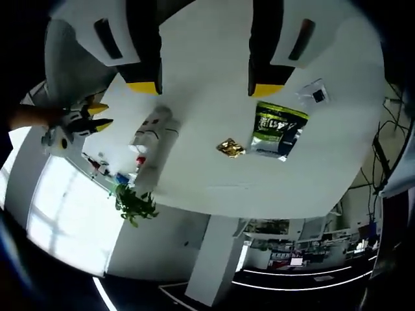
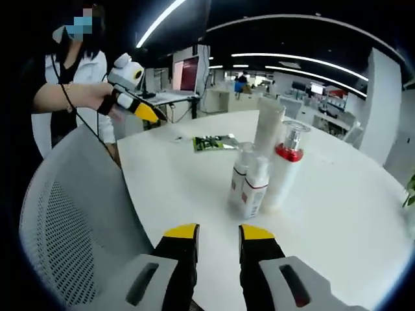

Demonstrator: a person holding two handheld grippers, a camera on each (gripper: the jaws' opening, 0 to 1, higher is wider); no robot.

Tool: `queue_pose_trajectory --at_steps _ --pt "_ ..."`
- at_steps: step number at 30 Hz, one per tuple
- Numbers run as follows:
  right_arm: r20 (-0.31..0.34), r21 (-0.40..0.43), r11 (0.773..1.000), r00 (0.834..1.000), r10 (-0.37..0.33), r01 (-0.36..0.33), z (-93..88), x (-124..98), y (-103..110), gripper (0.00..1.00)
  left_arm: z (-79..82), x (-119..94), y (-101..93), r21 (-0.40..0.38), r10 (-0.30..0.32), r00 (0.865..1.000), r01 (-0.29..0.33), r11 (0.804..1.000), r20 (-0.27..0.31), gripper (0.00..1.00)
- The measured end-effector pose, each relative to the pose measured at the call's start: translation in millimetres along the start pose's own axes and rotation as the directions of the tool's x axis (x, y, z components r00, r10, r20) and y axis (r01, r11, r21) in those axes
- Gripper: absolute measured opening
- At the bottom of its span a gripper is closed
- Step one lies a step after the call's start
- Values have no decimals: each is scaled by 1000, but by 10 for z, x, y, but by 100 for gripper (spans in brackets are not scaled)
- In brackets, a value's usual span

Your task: Arrange the skincare products in the storage area until every visible bottle or jar stands upright without overlapping.

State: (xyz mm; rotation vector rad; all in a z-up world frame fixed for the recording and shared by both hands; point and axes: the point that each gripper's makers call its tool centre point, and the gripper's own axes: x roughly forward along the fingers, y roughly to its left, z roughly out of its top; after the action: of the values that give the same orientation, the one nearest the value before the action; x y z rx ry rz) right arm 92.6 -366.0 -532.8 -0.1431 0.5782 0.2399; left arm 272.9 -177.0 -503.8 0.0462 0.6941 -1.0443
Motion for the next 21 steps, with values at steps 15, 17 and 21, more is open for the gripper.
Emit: queue_pose_trajectory --at_steps 15,17,21 --pt "-51 2 997 996 -77 77 -149 14 -65 22 -171 0 714 9 174 984 -174 985 -40 45" --pt "-53 18 997 996 -70 71 -169 20 -62 23 -247 -61 844 -12 216 975 -217 976 -58 44" --pt "-60 38 996 995 -73 76 -210 28 -78 22 -323 -135 1112 -35 269 961 -272 962 -70 43"
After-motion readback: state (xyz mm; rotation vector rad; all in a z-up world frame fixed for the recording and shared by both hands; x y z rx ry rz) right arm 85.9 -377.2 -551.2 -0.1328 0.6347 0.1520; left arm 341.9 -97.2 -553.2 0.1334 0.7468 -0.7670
